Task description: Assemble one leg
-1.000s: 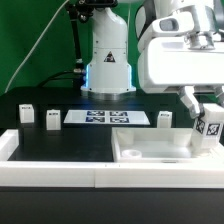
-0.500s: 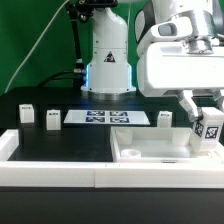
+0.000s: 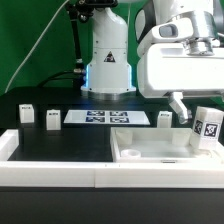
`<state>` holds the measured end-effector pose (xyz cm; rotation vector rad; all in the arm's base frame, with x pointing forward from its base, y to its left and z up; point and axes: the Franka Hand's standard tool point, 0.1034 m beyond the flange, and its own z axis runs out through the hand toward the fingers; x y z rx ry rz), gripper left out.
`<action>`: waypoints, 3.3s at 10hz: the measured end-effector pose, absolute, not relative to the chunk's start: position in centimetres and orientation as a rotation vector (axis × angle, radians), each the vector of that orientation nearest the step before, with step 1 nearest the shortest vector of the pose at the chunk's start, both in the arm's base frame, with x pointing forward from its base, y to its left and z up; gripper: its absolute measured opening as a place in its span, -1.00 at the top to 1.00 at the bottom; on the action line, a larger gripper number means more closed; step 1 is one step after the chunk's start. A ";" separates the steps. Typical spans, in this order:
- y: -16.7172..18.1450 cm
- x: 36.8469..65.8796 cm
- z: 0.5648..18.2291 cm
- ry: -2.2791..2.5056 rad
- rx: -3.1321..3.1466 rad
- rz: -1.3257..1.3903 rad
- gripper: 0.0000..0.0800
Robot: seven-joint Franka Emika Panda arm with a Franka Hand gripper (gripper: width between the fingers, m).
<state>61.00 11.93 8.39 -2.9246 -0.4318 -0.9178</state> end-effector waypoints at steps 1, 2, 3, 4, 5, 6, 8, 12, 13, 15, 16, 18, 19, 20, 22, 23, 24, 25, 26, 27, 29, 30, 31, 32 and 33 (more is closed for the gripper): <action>11.9 61.0 8.4 -0.432 -2.925 -0.918 -0.62; 11.9 61.0 8.4 -0.433 -2.925 -0.918 -0.62; 11.9 61.0 8.4 -0.434 -2.925 -0.918 -0.62; 11.9 61.0 8.4 -0.436 -2.926 -0.916 -0.62; 11.6 61.1 9.0 -0.455 -2.935 -0.904 -0.62; 11.5 61.4 9.7 -0.466 -2.936 -0.911 -0.62; 11.6 61.5 10.5 -0.487 -2.945 -0.882 -0.62; 11.9 60.7 9.7 -0.518 -3.038 -0.453 -0.62; 11.8 60.9 9.8 -0.521 -3.055 -0.324 -0.62; 11.6 60.5 9.9 -0.520 -3.075 -0.063 -0.62; 11.9 60.5 10.0 -0.524 -3.075 0.055 -0.62; 12.0 61.2 9.9 -0.526 -3.074 -0.003 -0.62; 11.9 61.2 9.9 -0.525 -3.074 -0.003 -0.62; 11.8 61.4 9.5 -0.466 -3.084 -0.044 -0.62; 12.1 60.7 8.5 -0.405 -3.090 -0.080 -0.62; 12.2 60.8 8.5 -0.413 -3.088 -0.092 -0.62; 12.2 60.8 8.5 -0.419 -3.087 -0.095 -0.55; 12.2 60.8 8.5 -0.418 -3.087 -0.095 -0.55; 12.2 60.8 8.5 -0.418 -3.087 -0.095 -0.07; 12.2 60.8 8.5 -0.418 -3.087 -0.095 -0.07; 12.1 60.8 8.5 -0.417 -3.088 -0.094 0.27; 12.1 60.8 8.5 -0.417 -3.088 -0.094 0.27; 12.1 60.8 8.5 -0.411 -3.088 -0.094 0.27; 12.1 60.8 8.5 -0.369 -3.092 -0.094 0.27; 12.2 60.8 8.4 -0.312 -3.095 -0.092 0.27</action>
Offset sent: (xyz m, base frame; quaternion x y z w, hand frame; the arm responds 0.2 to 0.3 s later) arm 0.0000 0.0000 0.0000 0.0000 0.0000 0.0000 1.0000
